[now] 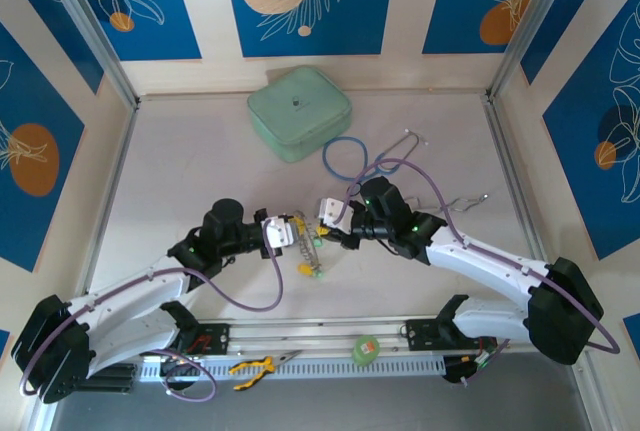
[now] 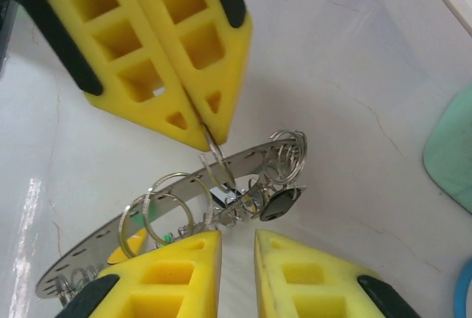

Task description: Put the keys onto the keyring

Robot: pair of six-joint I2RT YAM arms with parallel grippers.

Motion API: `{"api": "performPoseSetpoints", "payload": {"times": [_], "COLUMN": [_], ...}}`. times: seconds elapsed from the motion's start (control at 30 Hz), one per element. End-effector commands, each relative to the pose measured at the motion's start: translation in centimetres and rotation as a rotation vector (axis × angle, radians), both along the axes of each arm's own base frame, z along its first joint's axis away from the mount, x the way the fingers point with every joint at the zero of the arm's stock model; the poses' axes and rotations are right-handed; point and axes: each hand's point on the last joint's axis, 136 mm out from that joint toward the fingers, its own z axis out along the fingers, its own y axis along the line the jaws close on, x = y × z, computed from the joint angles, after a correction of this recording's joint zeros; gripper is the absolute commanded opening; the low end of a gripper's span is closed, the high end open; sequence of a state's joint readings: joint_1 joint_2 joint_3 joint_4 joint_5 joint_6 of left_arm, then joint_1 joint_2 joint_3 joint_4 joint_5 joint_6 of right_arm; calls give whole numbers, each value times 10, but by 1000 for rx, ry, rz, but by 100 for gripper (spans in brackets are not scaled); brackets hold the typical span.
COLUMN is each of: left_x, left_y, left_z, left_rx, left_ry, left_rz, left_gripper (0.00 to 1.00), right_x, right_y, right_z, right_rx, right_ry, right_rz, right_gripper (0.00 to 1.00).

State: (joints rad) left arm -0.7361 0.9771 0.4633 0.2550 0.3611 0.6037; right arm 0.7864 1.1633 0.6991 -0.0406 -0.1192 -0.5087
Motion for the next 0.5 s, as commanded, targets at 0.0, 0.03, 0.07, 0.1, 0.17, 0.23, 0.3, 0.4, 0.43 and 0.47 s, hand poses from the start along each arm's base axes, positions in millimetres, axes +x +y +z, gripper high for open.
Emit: {"api": "performPoseSetpoints", "payload": {"times": [0.0,0.03,0.07,0.1,0.17,0.23,0.3,0.4,0.43,0.47], "left_x": [-2,-2,-3,-5,-7,-10,-11,-13,-14,-15], "left_y": [-6,-6,-6,-6,-7,-7,-7,-8,-8,-8], "left_z": [18,17,16,16,16,14,13,11,11,12], "left_rx": [-65,-64,-62,-64,-66,-65,-65,-63,-64,-66], "left_ry": [-14,-1,18,30,62,86,101,117,120,122], "left_rz": [-12,-12,-16,-18,-26,-33,-34,-44,-48,-50], "left_gripper": [0,0,0,0,0,0,0,0,0,0], "right_x": [-2,0,1,1,-3,-6,-12,-18,-20,-20], "right_y": [-1,-4,-6,-7,-7,-4,-1,5,7,8], "right_z": [16,18,20,20,21,22,24,25,25,25], "right_rx": [9,0,-9,-21,-40,-43,-39,-32,-31,-30], "right_ry": [-73,-98,-115,-125,-134,-125,-100,-77,-72,-70], "right_rz": [31,26,28,40,80,118,157,197,207,212], "right_gripper": [20,20,20,20,22,25,26,28,28,29]}}
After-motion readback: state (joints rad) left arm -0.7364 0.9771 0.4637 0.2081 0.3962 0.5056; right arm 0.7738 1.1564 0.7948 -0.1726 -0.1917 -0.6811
